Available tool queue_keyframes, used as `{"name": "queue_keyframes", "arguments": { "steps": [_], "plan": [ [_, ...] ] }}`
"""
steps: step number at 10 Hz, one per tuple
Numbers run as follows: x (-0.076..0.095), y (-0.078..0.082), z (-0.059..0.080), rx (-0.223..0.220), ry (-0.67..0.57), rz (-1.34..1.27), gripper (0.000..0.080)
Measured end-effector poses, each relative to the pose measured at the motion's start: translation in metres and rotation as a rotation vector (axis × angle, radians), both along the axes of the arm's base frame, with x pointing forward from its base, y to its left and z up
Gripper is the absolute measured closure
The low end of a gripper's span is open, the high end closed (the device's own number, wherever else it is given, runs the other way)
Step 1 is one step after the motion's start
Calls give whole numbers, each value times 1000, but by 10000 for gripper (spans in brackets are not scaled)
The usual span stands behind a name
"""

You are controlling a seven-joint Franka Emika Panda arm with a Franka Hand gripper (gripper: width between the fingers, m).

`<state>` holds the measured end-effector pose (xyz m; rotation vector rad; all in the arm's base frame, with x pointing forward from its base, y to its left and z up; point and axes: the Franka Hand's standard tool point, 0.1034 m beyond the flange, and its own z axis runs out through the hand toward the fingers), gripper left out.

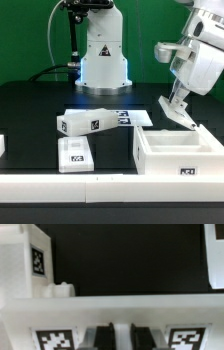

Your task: Assemble cabinet

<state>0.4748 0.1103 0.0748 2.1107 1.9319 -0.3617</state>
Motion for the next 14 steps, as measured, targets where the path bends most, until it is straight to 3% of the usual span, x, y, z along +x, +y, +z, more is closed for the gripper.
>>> {"name": "queue_keyframes", "arguments": {
  "steps": [5, 8, 14],
  "plan": [
    [13, 2, 5, -12, -7, -3, 733],
    [18, -9, -5, -30, 31, 48, 733],
    [23, -9, -4, -31, 32, 66, 732]
  ]
}}
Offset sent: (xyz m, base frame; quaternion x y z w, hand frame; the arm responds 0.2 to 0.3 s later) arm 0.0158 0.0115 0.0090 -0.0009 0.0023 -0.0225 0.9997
